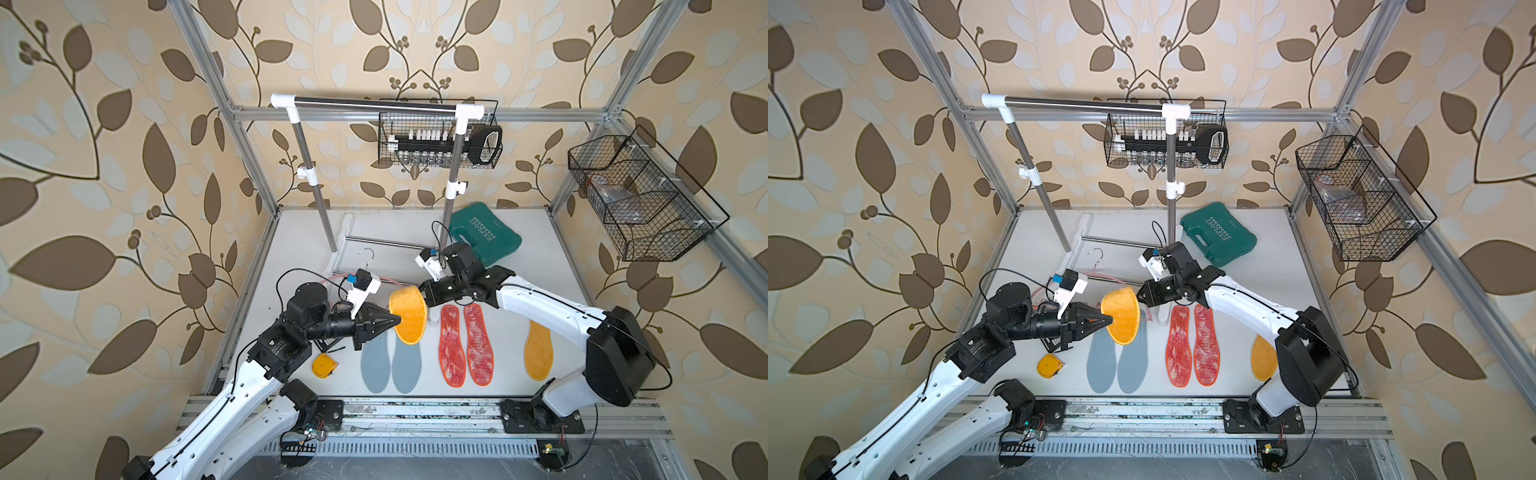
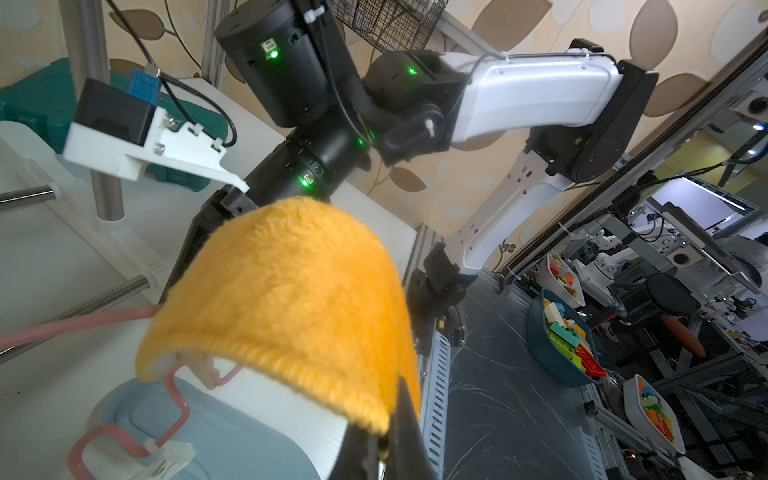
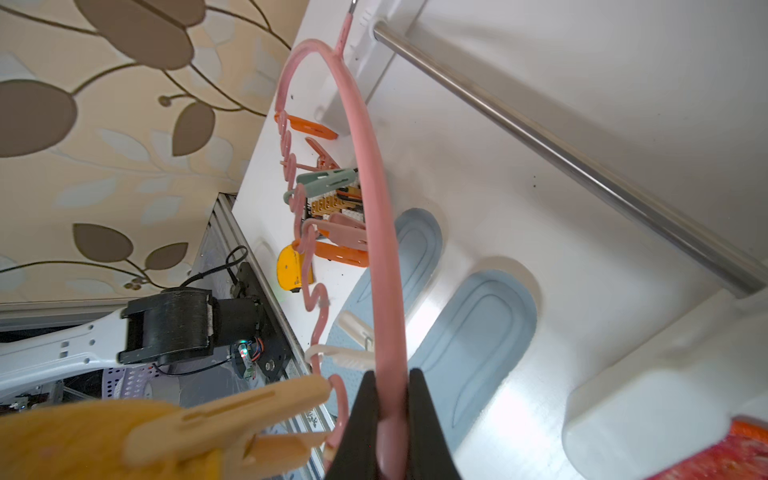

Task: Take the shoe insoles off the hanger
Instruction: Adjust the hanger on the clothesline.

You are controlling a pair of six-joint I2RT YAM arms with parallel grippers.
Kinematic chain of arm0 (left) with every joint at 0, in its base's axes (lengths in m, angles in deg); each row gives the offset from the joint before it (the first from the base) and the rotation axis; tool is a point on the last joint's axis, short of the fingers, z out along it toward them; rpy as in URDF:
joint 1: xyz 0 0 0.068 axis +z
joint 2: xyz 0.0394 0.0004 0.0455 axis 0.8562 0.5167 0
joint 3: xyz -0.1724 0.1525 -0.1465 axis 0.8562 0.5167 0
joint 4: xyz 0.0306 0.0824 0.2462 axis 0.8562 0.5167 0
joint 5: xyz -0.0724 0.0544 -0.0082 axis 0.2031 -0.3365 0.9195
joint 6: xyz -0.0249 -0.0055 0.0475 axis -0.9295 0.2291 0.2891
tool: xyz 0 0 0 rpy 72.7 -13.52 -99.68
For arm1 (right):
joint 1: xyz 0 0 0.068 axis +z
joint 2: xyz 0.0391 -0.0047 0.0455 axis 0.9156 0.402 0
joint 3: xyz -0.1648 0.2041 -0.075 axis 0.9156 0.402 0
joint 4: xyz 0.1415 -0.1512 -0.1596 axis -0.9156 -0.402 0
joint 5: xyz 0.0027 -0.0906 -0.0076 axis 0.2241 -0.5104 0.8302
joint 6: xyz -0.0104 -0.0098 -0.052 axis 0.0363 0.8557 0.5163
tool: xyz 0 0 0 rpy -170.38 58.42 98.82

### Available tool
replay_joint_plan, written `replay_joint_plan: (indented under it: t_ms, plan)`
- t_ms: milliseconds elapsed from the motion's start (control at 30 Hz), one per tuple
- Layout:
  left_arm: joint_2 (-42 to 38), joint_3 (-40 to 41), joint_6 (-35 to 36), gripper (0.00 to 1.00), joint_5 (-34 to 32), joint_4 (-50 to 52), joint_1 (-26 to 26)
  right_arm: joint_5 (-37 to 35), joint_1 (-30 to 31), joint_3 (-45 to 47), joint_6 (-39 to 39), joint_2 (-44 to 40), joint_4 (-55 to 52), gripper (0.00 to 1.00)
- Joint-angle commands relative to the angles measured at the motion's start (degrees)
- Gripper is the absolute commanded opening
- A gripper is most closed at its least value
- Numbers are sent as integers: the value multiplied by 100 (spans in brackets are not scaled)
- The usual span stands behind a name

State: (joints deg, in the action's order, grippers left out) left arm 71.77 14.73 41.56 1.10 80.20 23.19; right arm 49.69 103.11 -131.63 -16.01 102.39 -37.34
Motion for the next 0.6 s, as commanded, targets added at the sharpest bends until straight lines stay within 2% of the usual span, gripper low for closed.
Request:
replay_joint_plan:
  t_ms: [0, 67, 300, 567]
  plan:
    - [-67, -123, -17, 4, 386, -27, -34, -121, 61, 148, 27, -658, 608, 0]
    - [-21, -124, 138, 5, 595, 40, -33, -272, 79, 237, 47, -1028, 658, 0]
    - [174, -229, 157, 5, 614, 79, -50, -1151, 202, 322, 227, -2165, 200, 0]
    - [552, -563, 242, 7, 890, 191, -77, -2927, 692, 328, 374, -3278, -79, 0]
